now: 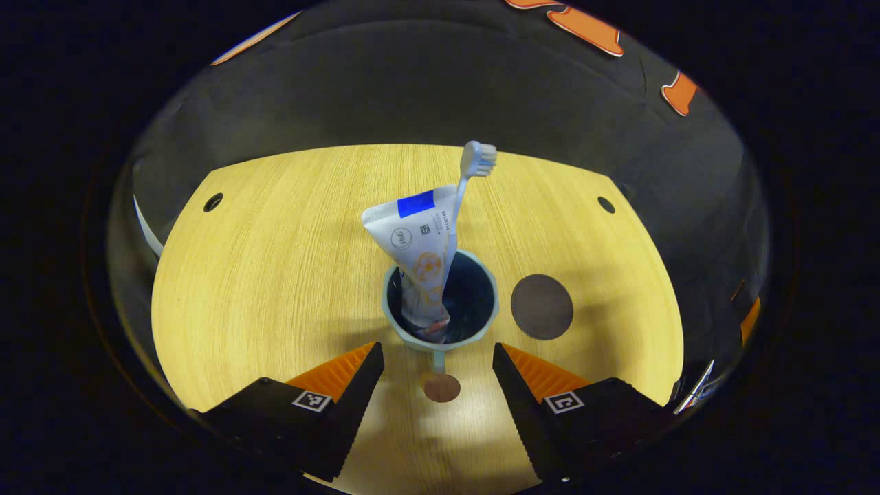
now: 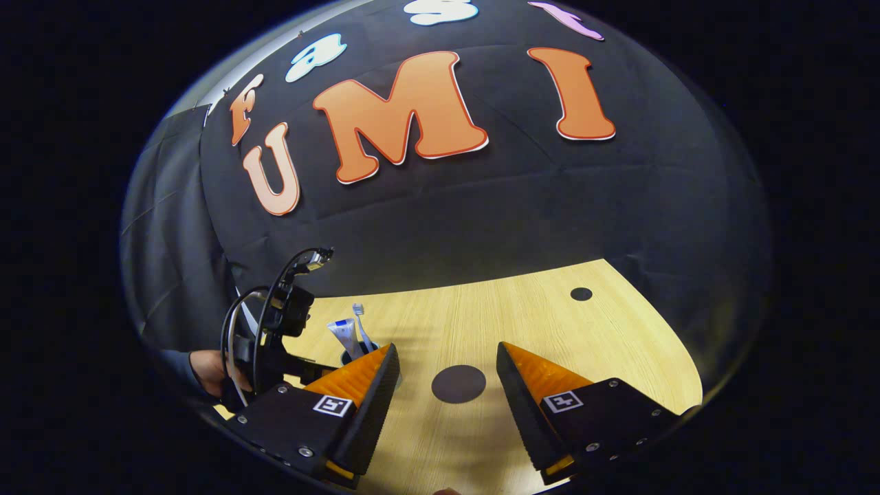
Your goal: Put the toothbrush and toothpaste on the desktop into the cup, then pick up the cup and place it on the coaster on the desktop.
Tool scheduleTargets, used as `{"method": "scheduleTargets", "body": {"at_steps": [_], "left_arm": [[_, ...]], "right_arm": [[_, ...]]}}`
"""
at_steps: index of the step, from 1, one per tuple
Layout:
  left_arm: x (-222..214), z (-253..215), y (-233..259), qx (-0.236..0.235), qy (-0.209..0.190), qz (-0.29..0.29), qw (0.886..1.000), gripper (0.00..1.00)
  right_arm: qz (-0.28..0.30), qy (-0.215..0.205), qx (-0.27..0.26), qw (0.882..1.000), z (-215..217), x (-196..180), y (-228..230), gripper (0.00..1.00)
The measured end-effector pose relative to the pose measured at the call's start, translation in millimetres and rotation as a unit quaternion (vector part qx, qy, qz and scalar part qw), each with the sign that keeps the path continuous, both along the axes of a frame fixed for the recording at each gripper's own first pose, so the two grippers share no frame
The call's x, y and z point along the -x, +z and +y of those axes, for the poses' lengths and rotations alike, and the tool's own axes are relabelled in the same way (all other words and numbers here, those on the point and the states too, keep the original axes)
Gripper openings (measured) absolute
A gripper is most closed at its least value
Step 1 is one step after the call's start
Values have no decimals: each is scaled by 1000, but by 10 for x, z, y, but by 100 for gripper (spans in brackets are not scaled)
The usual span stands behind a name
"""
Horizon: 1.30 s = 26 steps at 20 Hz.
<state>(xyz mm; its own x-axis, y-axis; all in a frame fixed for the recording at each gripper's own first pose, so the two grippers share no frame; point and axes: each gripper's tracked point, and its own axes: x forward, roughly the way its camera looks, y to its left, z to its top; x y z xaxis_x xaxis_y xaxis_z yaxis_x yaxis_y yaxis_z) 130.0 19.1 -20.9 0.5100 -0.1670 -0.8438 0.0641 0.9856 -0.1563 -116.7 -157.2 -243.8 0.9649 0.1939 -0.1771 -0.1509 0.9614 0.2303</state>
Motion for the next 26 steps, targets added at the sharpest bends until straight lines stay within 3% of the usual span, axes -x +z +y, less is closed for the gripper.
{"method": "scheduleTargets", "body": {"at_steps": [2, 6, 9, 12, 17, 18, 26], "left_arm": [[14, -26, -11, -8, -4, 24, 1000, 93], [10, -28, -100, -36, -10, 54, 998, 75], [62, -17, -187, -44, -3, 81, 996, 45], [62, -10, -212, -50, -2, 97, 994, 27], [-17, -49, -230, -53, -2, 106, 993, 24], [-35, -60, -230, -52, -3, 106, 993, 19], [-366, -274, -182, -32, -11, 88, 996, 19]], "right_arm": [[8, -3, -3, 1000, -52, 50, -33, 86], [20, -8, -12, 1000, -141, 94, -86, 86], [22, -14, -16, 1000, -202, 102, -78, 86], [27, -6, -29, 999, -176, 116, -88, 86], [36, -1, -19, 999, -146, 119, -143, 86], [36, -2, -19, 999, -161, 137, -147, 86], [38, -13, -26, 999, -291, 172, -100, 86]]}}
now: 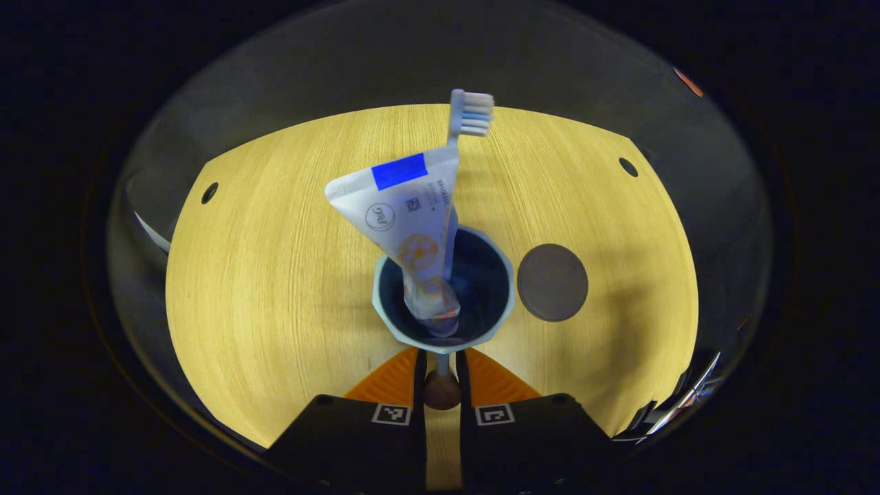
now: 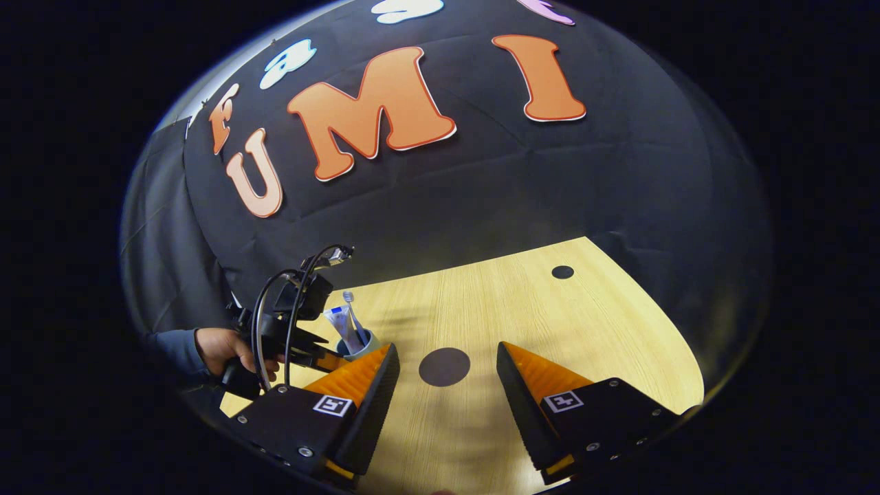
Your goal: Put the toothbrush and toothpaste on the desktop into the cup, then pick up the cup and place it on the coaster on the desktop.
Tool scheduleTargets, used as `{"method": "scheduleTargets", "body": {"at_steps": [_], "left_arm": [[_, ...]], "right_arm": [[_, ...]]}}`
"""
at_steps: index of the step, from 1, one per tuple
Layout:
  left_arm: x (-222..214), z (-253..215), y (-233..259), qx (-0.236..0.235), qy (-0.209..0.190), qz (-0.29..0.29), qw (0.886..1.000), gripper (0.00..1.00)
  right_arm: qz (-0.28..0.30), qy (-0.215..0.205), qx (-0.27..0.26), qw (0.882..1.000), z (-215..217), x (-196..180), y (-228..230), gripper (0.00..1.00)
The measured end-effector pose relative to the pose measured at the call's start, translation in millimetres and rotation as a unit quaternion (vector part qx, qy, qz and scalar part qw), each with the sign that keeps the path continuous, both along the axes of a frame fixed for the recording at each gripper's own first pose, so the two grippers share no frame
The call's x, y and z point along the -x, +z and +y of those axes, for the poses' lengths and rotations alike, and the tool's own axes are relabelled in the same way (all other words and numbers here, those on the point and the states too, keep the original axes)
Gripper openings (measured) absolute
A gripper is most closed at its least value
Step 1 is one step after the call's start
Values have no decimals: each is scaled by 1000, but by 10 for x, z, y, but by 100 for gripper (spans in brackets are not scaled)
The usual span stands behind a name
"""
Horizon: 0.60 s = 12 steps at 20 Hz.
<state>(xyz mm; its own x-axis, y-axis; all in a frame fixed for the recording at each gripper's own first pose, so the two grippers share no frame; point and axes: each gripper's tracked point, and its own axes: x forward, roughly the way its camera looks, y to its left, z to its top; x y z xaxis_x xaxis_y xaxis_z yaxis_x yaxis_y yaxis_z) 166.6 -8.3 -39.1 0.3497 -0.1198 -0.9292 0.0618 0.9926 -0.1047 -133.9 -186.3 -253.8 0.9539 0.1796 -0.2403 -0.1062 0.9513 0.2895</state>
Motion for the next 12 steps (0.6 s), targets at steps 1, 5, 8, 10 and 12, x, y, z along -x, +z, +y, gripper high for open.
{"method": "scheduleTargets", "body": {"at_steps": [1, 5, 8, 10, 12], "left_arm": [[-52, -52, 4, 6, 0, -1, 1000, 19], [-363, -239, 68, 3, -15, -19, 1000, 19], [-646, -410, 124, -1, -30, -33, 999, 19], [-833, -555, 146, 2, -39, -36, 999, 19], [-310, -499, 311, 3, -48, -39, 998, 19]], "right_arm": [[0, -1, 0, 1000, -16, 17, 1, 86], [1, -5, 7, 1000, -87, 100, 9, 86], [-1, -12, 11, 1000, -144, 151, 24, 86], [-3, -17, 13, 1000, -210, 197, 34, 86], [-5, -24, 16, 1000, -275, 229, 41, 86]]}}
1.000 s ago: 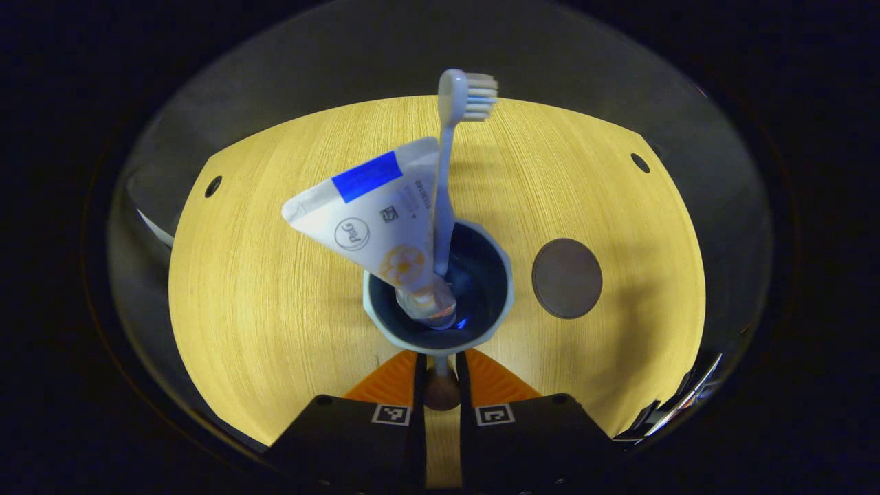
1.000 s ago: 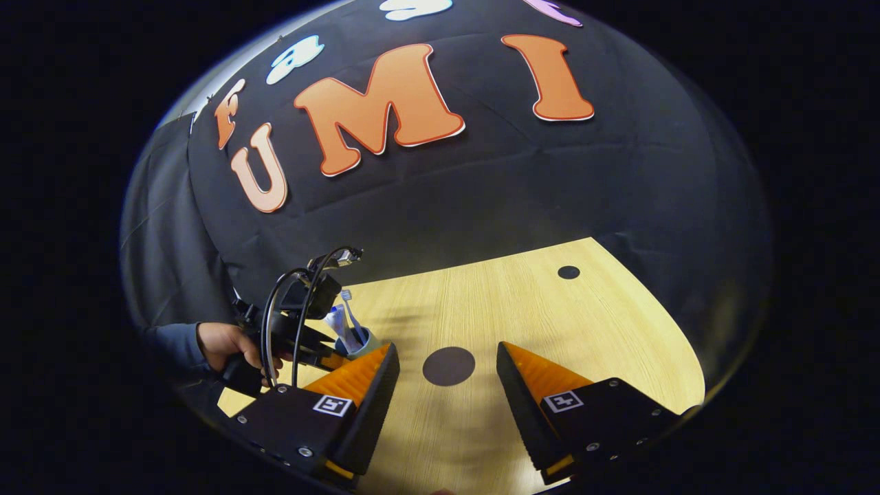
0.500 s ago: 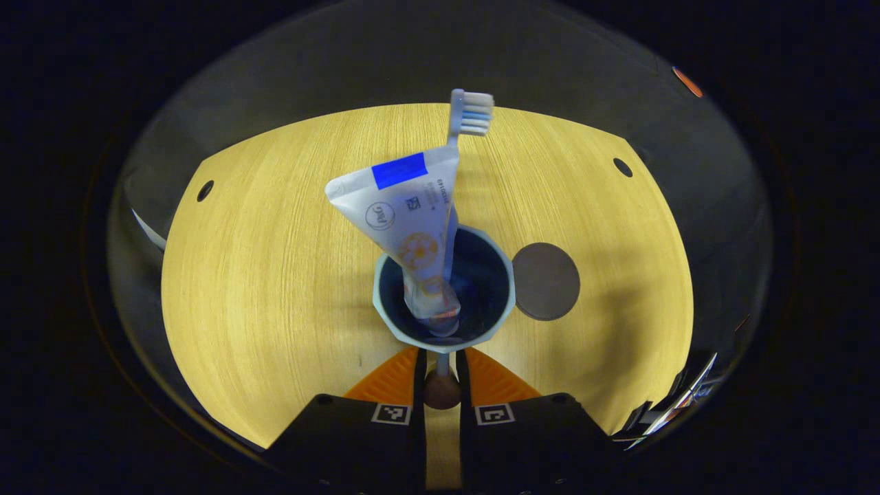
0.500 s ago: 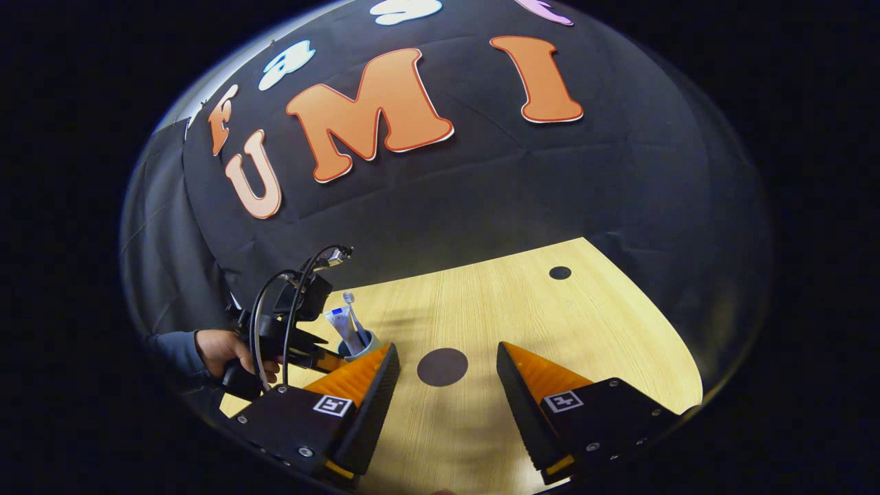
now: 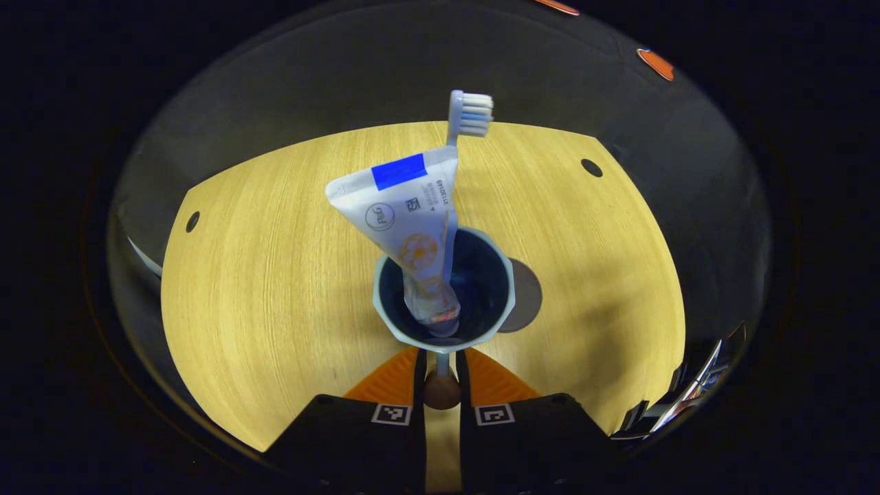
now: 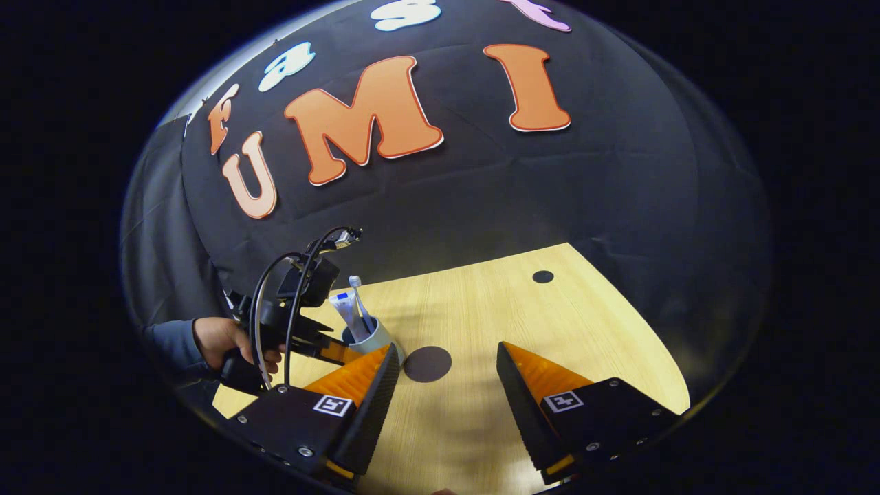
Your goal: Put the toothbrush and toothpaste on the desktop into the cup, then pick up the cup and place it on the coaster on the desktop.
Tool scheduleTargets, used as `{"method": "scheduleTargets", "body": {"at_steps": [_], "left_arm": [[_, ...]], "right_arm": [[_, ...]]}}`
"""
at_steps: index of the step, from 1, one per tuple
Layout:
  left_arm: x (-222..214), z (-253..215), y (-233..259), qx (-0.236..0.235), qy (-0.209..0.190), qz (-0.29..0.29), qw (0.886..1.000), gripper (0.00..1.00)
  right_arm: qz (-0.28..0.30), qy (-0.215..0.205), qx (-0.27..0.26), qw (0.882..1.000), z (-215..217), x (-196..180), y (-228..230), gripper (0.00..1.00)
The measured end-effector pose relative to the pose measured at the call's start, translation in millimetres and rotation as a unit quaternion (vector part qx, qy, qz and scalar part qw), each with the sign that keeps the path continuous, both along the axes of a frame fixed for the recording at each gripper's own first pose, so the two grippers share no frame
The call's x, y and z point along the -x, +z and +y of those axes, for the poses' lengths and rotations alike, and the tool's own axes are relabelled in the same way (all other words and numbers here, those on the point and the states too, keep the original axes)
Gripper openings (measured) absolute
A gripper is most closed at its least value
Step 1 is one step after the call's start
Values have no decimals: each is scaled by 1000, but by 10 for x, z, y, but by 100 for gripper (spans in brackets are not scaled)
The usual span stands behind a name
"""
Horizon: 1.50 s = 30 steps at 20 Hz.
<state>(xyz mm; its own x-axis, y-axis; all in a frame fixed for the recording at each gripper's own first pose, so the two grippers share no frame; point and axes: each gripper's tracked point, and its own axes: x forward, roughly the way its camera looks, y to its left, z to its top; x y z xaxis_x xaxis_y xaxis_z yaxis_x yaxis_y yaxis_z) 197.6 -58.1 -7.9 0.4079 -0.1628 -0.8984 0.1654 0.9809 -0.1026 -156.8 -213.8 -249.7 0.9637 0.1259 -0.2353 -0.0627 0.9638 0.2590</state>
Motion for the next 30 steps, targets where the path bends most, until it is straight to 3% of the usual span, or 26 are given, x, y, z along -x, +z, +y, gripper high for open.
{"method": "scheduleTargets", "body": {"at_steps": [1, 2, 12, 24, 27, 30], "left_arm": [[-127, 170, -378, 1, -7, 0, 1000, 19], [-482, 3, -4, 1, -13, -1, 1000, 19], [-491, -45, -79, -3, -42, 2, 999, 19], [-479, -8, -28, -20, -61, -7, 998, 22], [-420, 8, 9, -15, -66, -1, 998, 32], [-350, -33, 96, 9, -75, -9, 997, 68]], "right_arm": [[0, -5, 1, 1000, -38, 18, 0, 86], [0, -8, 1, 1000, -71, 35, 0, 86], [11, -52, -7, 999, -444, 218, -115, 86], [22, -71, -12, 997, -648, 315, -218, 86], [16, -66, -8, 998, -639, 301, -164, 86], [7, -62, 1, 998, -639, 269, -81, 86]]}}
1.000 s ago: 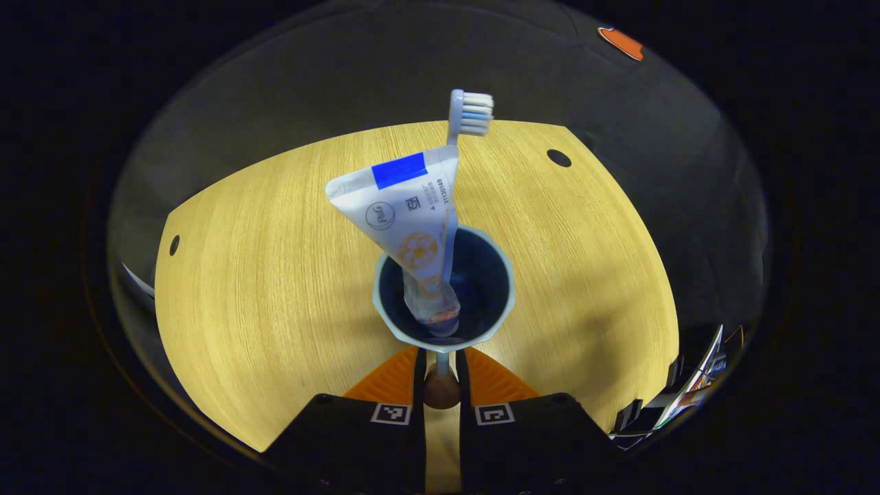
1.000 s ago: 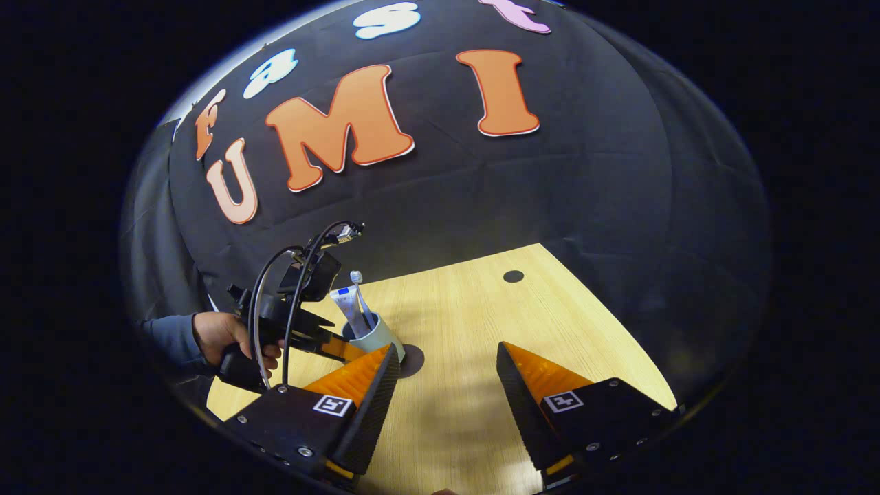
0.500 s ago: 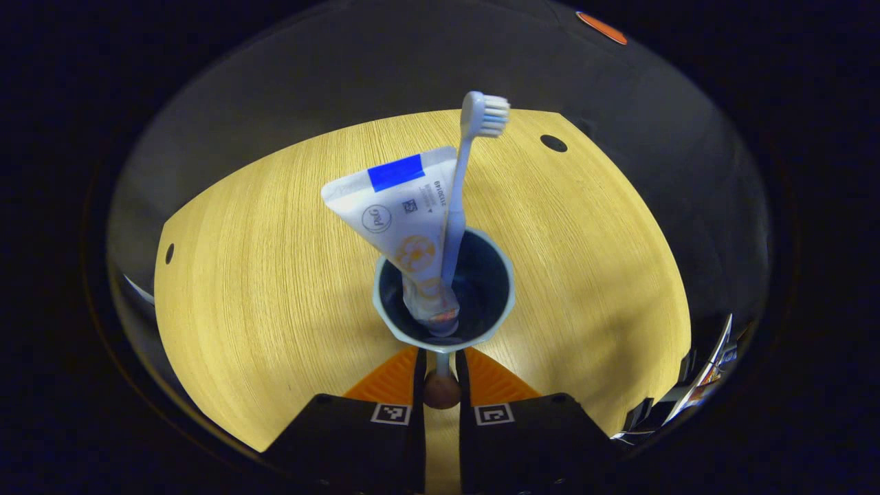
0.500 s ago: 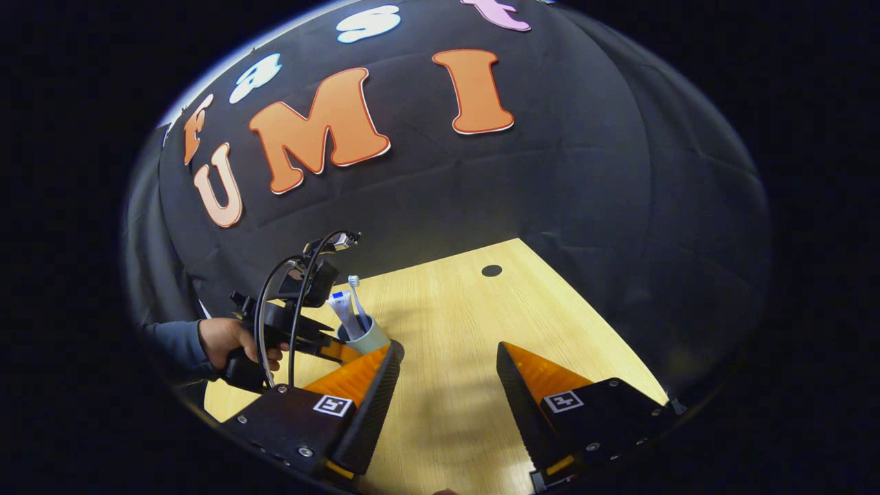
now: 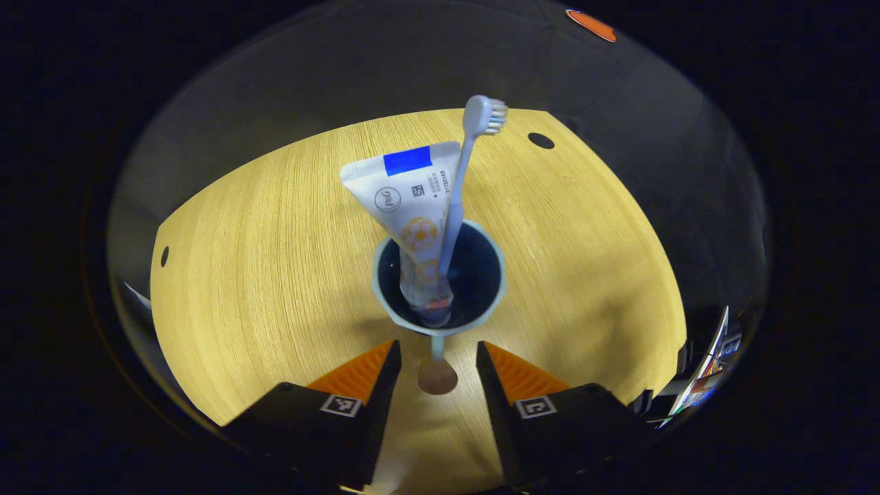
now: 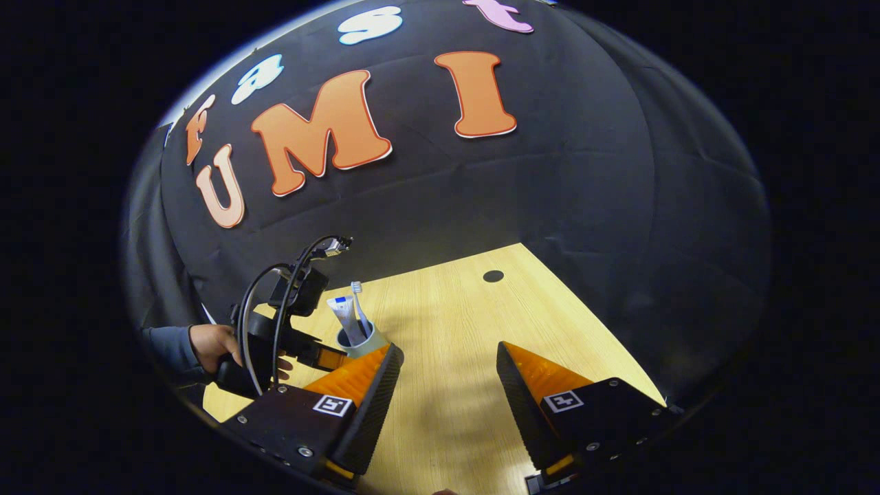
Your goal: Put the toothbrush and toothpaste on the desktop into the cup, then pick up the cup and place it on the coaster on the desktop.
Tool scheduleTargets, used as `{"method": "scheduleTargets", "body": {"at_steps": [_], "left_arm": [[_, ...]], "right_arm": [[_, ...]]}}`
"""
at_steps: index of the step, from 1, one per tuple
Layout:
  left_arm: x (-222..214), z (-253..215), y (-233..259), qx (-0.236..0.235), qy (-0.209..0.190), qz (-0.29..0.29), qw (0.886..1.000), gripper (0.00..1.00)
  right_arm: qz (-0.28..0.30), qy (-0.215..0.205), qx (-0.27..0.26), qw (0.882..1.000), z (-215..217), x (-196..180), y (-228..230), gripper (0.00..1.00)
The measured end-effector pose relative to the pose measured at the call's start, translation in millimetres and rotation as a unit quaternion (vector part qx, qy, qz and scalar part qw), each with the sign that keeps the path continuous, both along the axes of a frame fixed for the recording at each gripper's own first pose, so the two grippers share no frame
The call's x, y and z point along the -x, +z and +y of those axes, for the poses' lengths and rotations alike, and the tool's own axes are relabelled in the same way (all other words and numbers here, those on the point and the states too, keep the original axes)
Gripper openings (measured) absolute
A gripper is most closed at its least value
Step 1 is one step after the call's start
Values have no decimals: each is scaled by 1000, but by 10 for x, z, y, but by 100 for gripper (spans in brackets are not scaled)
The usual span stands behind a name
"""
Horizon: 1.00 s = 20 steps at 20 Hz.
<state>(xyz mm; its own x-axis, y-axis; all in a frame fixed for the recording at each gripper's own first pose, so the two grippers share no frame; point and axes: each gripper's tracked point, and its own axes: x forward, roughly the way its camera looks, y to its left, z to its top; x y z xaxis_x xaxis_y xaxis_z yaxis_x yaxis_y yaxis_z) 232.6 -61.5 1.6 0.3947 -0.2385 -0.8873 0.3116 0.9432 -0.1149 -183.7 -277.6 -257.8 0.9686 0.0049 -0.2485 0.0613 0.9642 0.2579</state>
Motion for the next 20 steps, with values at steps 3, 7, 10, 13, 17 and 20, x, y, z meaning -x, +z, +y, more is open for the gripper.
{"method": "scheduleTargets", "body": {"at_steps": [3, 7, 10, 13, 17, 20], "left_arm": [[45, -8, 153, 15, -14, -22, 1000, 83], [146, 79, 377, 19, -27, -61, 998, 98], [207, 204, 563, 31, -15, -103, 994, 99], [270, 438, 762, 35, 10, -150, 988, 99], [336, 936, 1004, 13, 50, -226, 973, 99], [381, 1309, 1227, -8, 81, -282, 956, 98]], "right_arm": [[-7, 8, 4, 1000, 47, -33, 77, 86], [-18, 23, 14, 999, 144, -59, 182, 86], [-33, 33, 26, 999, 223, -77, 291, 86], [-52, 44, 41, 997, 313, -94, 415, 86], [-75, 63, 60, 993, 443, -159, 583, 86], [-88, 77, 63, 991, 562, -238, 660, 86]]}}
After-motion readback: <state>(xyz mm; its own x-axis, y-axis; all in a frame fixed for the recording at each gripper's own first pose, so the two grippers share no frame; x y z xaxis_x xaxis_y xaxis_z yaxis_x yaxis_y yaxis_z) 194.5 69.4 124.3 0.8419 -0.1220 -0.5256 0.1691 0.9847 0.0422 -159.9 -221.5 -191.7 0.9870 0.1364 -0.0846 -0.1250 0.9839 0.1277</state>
